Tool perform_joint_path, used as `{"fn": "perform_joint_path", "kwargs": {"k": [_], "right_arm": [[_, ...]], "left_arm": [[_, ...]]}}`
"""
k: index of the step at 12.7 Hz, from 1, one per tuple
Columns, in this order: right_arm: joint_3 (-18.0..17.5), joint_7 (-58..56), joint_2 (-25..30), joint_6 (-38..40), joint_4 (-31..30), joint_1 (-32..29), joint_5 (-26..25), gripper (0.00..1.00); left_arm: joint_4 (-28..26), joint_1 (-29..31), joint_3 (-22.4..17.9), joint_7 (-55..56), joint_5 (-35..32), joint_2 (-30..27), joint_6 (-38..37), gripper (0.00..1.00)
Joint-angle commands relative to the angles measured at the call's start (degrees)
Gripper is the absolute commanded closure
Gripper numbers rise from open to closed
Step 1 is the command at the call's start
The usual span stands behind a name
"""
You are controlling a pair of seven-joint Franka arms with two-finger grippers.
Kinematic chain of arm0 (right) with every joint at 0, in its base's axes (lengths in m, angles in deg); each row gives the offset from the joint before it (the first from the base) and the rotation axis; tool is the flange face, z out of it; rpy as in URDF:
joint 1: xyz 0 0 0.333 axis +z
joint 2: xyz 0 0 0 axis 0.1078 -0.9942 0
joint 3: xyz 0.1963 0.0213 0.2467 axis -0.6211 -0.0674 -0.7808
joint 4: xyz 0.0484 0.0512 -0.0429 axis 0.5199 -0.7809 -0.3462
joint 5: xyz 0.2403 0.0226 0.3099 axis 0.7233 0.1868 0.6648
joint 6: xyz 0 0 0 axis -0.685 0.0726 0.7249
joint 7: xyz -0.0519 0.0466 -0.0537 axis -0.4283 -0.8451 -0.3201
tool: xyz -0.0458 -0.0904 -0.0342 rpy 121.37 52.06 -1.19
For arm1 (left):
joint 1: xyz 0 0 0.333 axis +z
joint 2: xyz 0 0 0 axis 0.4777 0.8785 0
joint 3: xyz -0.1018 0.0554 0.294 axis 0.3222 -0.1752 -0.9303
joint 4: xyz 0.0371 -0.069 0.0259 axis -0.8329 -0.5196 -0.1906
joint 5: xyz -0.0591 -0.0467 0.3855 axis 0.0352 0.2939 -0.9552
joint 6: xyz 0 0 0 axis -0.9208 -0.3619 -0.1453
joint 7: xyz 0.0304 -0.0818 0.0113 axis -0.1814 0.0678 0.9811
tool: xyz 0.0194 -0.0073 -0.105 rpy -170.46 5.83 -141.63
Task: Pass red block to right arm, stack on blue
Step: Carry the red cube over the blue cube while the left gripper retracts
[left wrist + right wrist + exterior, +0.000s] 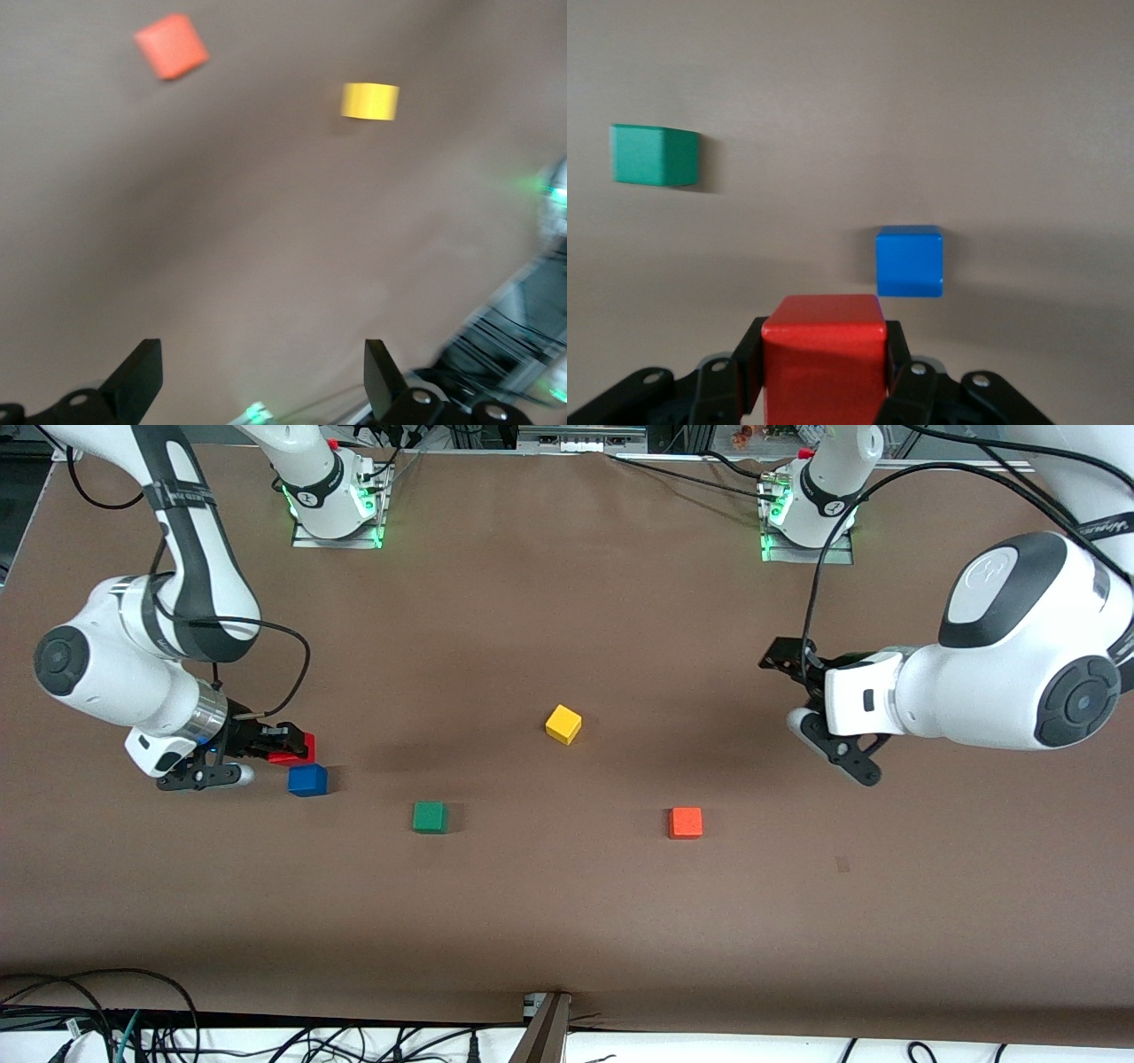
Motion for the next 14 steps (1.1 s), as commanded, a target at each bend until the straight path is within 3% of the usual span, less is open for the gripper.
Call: {"fn": "perform_joint_path", "kwargs": {"k": [1, 3, 4, 5, 6, 8, 9, 11, 14], "right_arm": [[1.01, -2.35, 0.62, -6.56, -4.59, 0.15, -2.45, 1.00], [1.10, -2.79, -0.87, -9.74, -4.87, 0.15, -2.90, 1.00], [1.36, -3.22, -1.84, -11.58, -4.87, 0.06, -3.59, 1.00], [1.45, -3.49, -2.45, -12.99, -4.87, 0.06, -3.86, 1.00], [1.45, -3.49, -2.81, -13.44, -4.87, 0.15, -3.86, 1.00], [1.45, -3.49, -3.42, -14.49, -4.69, 0.15, -3.86, 1.00], [1.45, -3.06, -3.86, -15.02, -4.69, 0.15, -3.86, 1.00], [1.45, -2.79, -4.31, -15.28, -4.52, 0.24, -3.86, 1.00], [1.45, -2.70, -4.83, -15.55, -4.34, 0.24, -3.78, 1.00]], "left_arm": [[2.09, -0.99, -0.34, 2.62, -9.09, -4.10, -2.08, 0.00], [1.58, -2.38, -5.32, 7.44, -9.28, -8.30, -2.08, 0.00], [-1.30, -6.39, -11.18, 7.81, -9.11, -11.29, -1.38, 0.00], [-4.90, -12.35, -19.77, 8.33, -8.76, -14.63, 1.23, 0.00], [-9.72, -15.37, -24.90, 8.43, -8.24, -17.45, 5.52, 0.00], [-23.32, -15.23, -26.27, 8.78, -7.70, -25.78, 17.29, 0.00], [-27.66, -14.35, -26.27, 9.13, -7.70, -28.00, 20.39, 0.00], [-29.19, -10.24, -25.49, 10.88, -7.70, -28.98, 20.51, 0.00], [-29.28, -9.77, -25.22, 10.71, -7.61, -29.25, 20.16, 0.00]]}}
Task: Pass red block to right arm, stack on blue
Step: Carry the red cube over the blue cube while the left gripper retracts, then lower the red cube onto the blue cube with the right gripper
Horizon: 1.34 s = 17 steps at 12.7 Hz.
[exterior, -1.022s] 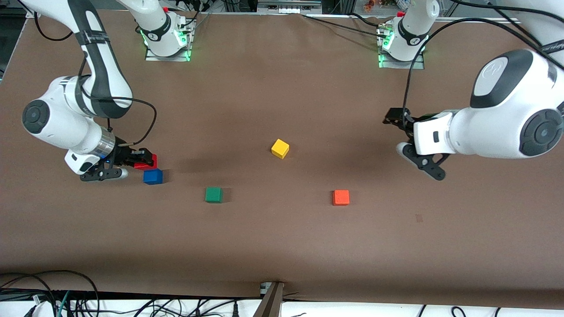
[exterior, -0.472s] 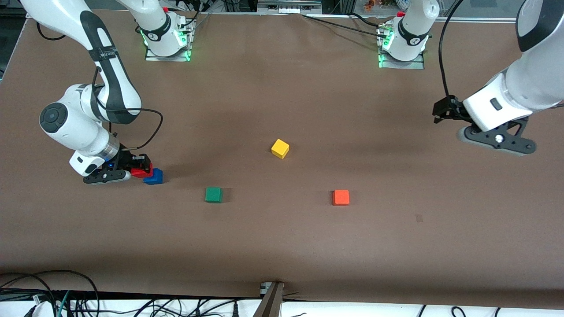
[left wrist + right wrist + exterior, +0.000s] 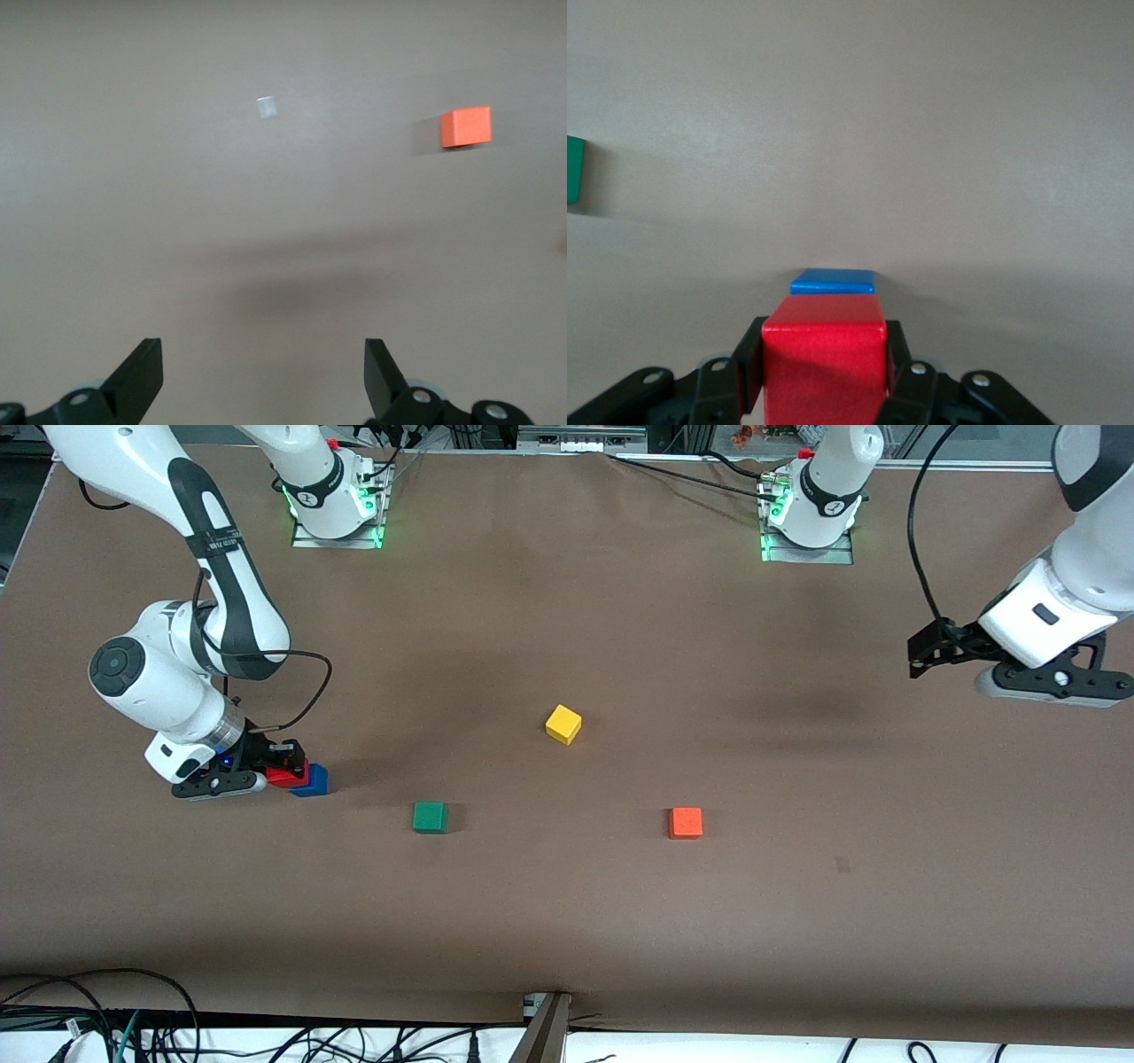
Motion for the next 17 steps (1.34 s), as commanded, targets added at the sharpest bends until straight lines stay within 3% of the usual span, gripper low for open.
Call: {"fn": "perform_joint_path", "kwargs": {"k": [1, 17], "right_arm": [[0.21, 0.35, -0.24, -0.78, 0.18, 0.19, -0.70, 1.00], [0.13, 2.72, -1.65, -0.78, 0.71, 0.45, -0.70, 1.00]], "left_arm": [[-2.25, 0.52, 0.62, 0.86, 0.20, -2.09, 1.09, 0.00], [-0.58, 0.17, 0.79, 2.35, 0.55, -1.21, -0.84, 0.00]]}}
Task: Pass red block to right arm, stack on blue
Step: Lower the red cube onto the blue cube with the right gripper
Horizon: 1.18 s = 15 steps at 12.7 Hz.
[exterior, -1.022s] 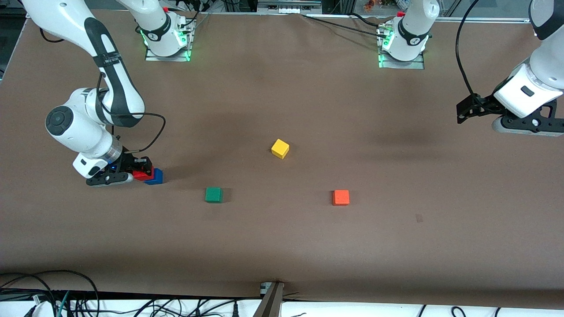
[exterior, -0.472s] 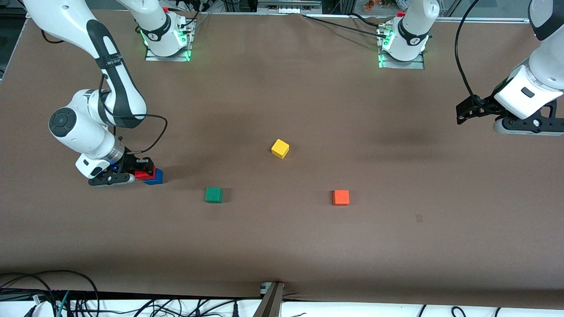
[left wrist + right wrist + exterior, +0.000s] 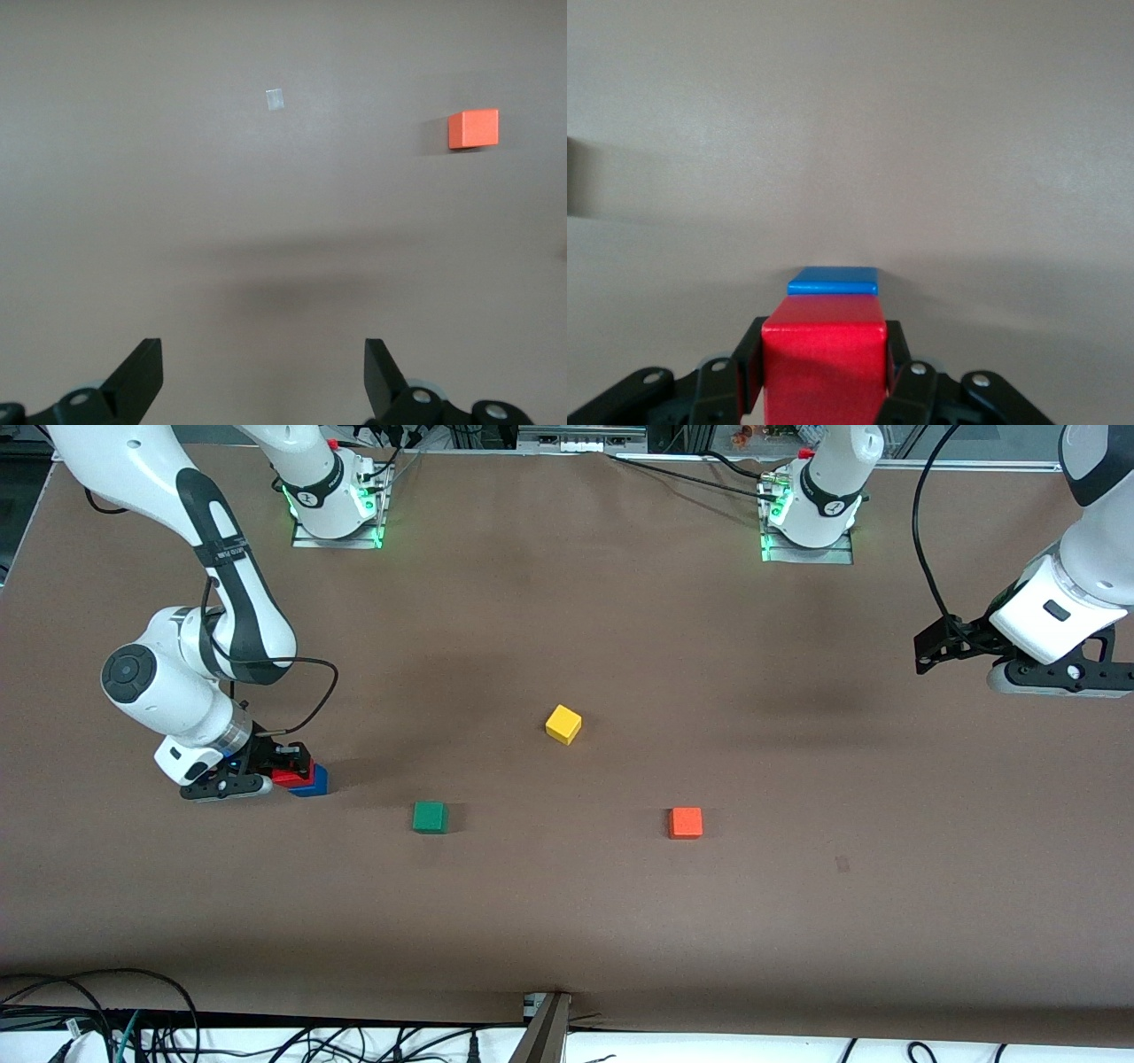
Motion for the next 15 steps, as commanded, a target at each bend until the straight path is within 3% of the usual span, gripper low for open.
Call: {"fn": "perform_joint_path", "kwargs": {"k": [1, 15], "right_arm": [[0.12, 1.07, -0.31, -0.36, 0.62, 0.19, -0.70, 1.00], [0.21, 2.39, -0.92, -0.36, 1.06, 0.28, -0.70, 1.00]], "left_arm": [[0.14, -0.12, 0.19, -0.12, 0.60, -0.66, -0.68, 0.00], [1.11, -0.21, 0.19, -0.21, 0.52, -0.04, -0.59, 0.00]]}}
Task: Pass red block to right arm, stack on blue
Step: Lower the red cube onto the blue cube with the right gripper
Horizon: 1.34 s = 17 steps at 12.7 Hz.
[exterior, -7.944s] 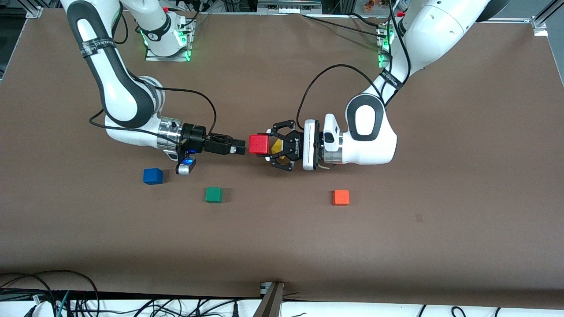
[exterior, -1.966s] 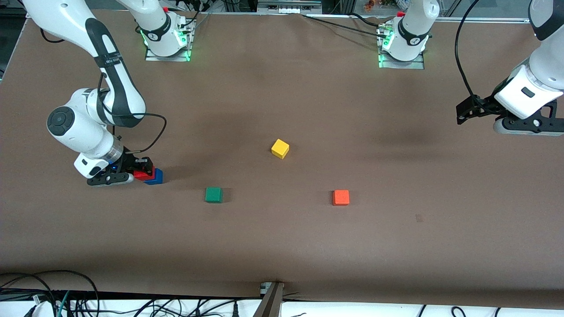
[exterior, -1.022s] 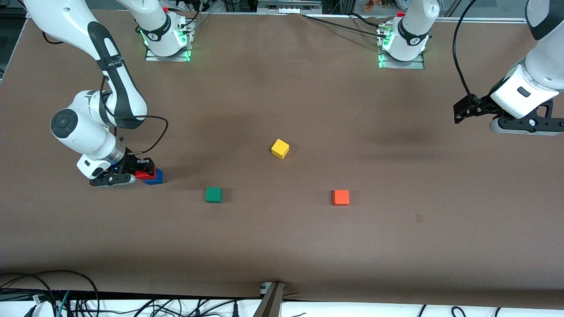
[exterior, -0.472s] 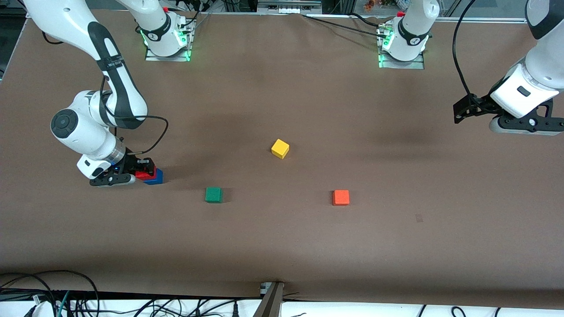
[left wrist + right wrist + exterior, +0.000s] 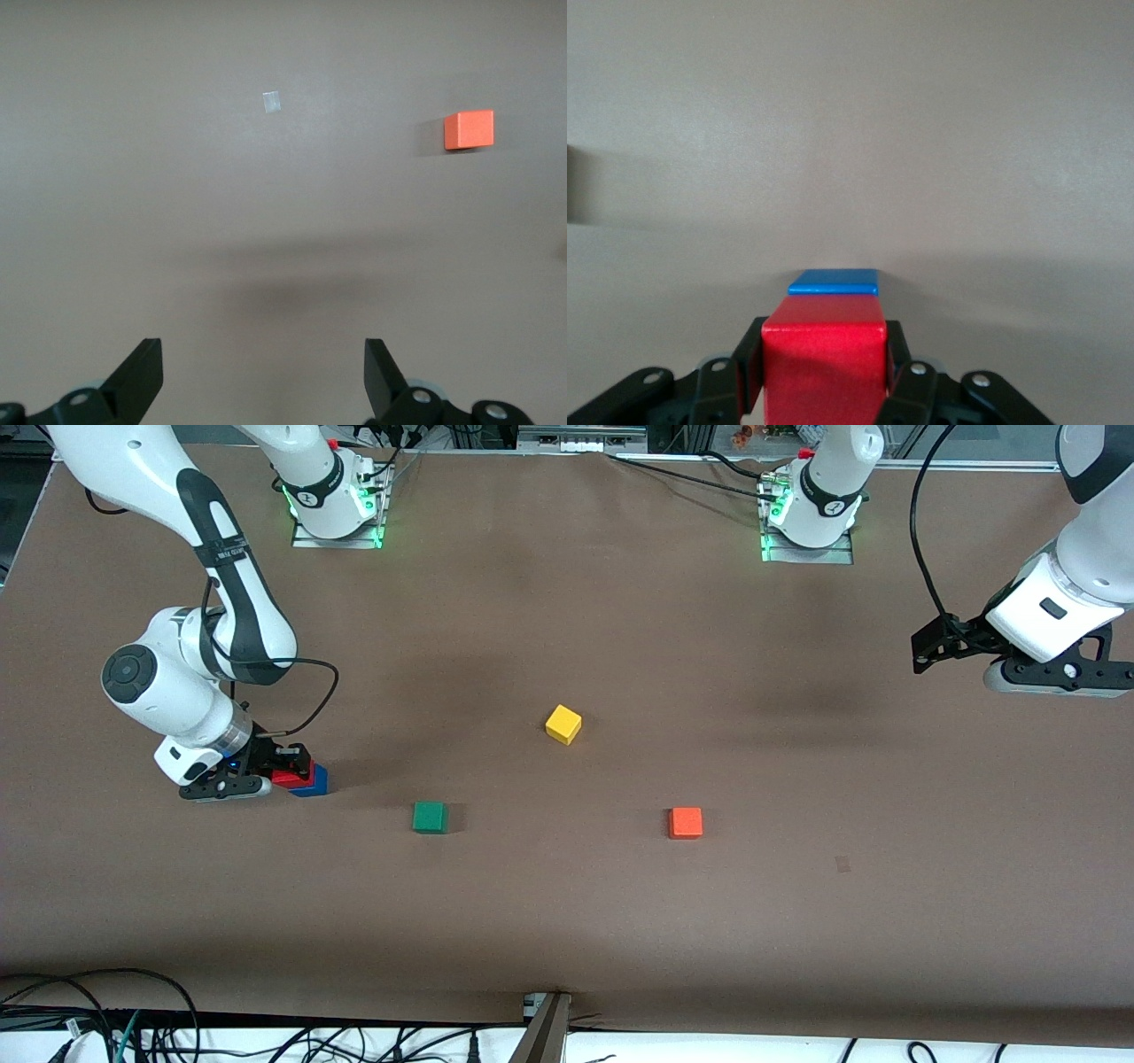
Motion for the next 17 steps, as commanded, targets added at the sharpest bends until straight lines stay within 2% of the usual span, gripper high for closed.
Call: {"fn": "perform_joint_path", "kwargs": {"k": [1, 7, 8, 9, 10, 17], "right_arm": [[0.13, 1.27, -0.92, -0.32, 0.95, 0.23, -0.70, 1.00], [0.21, 1.18, -1.36, -1.03, 0.95, 0.23, -0.70, 1.00], [0.13, 1.18, -1.36, -1.03, 0.95, 0.23, -0.70, 0.90], [0.21, 1.27, -1.36, -1.03, 0.95, 0.14, -0.61, 0.48], [0.13, 1.27, -1.36, -1.03, 0.95, 0.05, -0.61, 0.01], [0.21, 0.92, -0.14, 0.98, 2.79, 0.23, -0.70, 0.00]], "left_arm": [[0.86, -0.08, 0.07, -0.20, 0.50, -0.04, -0.60, 0.00], [0.86, -0.08, 0.07, -0.20, 0.50, -0.04, -0.60, 0.00], [0.86, -0.08, 0.07, -0.20, 0.50, -0.04, -0.60, 0.00], [0.86, -0.08, 0.07, -0.20, 0.50, -0.04, -0.60, 0.00], [0.86, -0.08, 0.07, -0.20, 0.50, -0.04, -0.60, 0.00], [0.86, -0.08, 0.07, -0.20, 0.50, -0.04, -0.60, 0.00]]}}
